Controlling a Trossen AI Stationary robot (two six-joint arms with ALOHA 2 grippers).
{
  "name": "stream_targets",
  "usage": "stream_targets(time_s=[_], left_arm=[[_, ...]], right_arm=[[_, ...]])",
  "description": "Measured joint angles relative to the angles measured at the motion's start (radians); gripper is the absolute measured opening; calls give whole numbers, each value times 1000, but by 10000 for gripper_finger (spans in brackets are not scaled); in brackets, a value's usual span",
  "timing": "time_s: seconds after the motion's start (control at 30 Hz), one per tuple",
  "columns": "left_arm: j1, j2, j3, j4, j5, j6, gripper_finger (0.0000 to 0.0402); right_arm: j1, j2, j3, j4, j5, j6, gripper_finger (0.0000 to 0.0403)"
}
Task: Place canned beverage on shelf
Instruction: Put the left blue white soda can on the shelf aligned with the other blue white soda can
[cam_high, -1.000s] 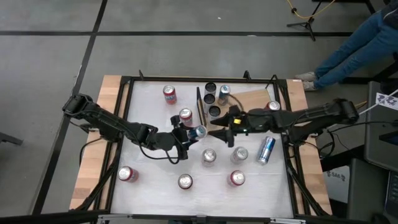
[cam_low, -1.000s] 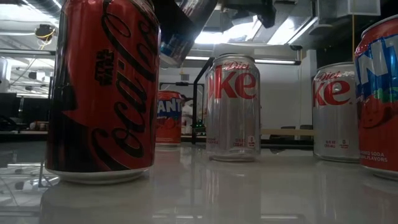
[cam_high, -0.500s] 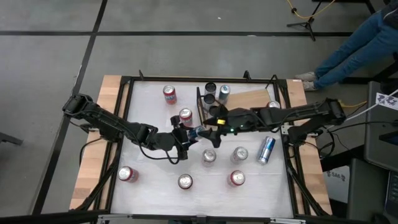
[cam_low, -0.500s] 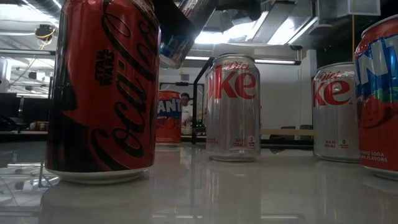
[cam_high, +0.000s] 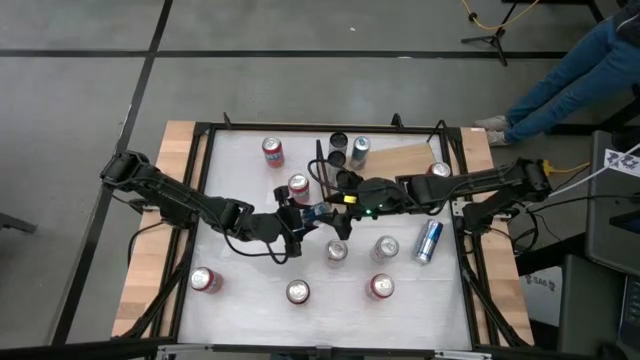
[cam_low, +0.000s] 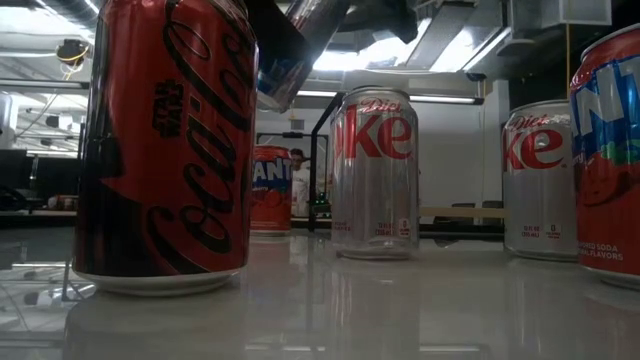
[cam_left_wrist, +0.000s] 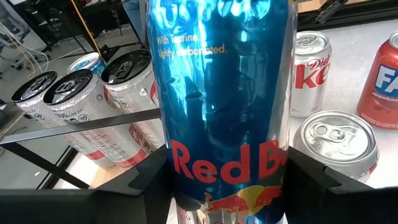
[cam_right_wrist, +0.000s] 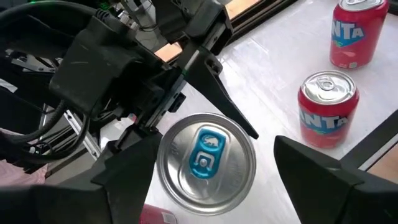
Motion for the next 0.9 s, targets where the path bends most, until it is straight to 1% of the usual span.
stream_targets(time_s=[0.33, 0.47, 0.6, 0.8, 0.9], left_arm=[[0, 0, 0, -4, -4, -2, 213], [0, 0, 0, -2, -4, -3, 213], [1, 0, 0, -3, -8, -4, 213], [1, 0, 0, -5, -7, -4, 213], [0, 0, 0, -3, -6, -4, 213]], right_arm=[[0, 71, 1, 29, -8, 1, 317], [-1, 75, 1, 30, -7, 1, 317], [0, 75, 0, 30, 26, 0, 317], [0, 86, 0, 43, 36, 0, 317], [0, 95, 0, 64, 41, 0, 309]])
